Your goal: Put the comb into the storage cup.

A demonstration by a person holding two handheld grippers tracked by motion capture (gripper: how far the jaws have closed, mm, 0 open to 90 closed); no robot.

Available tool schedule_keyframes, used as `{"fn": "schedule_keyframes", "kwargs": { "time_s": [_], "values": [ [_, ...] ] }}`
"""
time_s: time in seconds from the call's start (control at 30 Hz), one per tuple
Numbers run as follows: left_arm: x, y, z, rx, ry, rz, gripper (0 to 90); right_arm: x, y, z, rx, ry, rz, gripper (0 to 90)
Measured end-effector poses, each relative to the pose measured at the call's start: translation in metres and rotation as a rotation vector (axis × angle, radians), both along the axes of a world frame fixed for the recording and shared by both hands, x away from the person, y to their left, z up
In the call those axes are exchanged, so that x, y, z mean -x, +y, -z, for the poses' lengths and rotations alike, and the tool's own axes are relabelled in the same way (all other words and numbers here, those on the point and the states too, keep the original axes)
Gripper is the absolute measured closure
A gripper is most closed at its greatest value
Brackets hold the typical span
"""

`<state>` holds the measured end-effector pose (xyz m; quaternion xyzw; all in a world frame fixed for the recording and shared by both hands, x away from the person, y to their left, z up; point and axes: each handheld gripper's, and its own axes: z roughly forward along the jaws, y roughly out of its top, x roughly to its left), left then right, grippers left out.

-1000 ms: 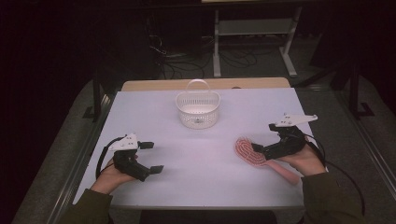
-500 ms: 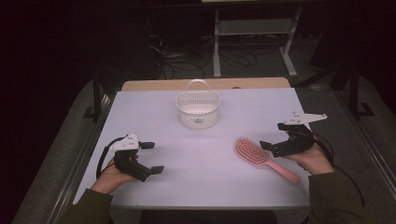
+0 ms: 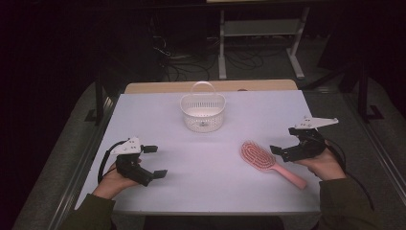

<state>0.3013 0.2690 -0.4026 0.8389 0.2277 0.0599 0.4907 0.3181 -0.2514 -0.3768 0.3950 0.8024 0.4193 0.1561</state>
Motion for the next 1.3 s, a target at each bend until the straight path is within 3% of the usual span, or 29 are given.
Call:
{"fn": "schedule_keyframes", "kwargs": {
  "time_s": [0.1, 0.23, 1.3],
  "values": [
    [0.000, -0.001, 0.000, -0.004, -0.001, 0.003, 0.0, 0.000, -0.001, 0.001, 0.000, 0.011, 0.017, 0.0],
    [-0.001, 0.000, 0.001, -0.006, 0.000, 0.003, 0.0, 0.001, 0.001, 0.003, 0.018, 0.033, -0.008, 0.0],
    [0.000, -0.001, 0.001, -0.008, 0.004, 0.006, 0.0, 0.008, 0.003, 0.018, 0.098, 0.079, -0.045, 0.0]
  ]
}}
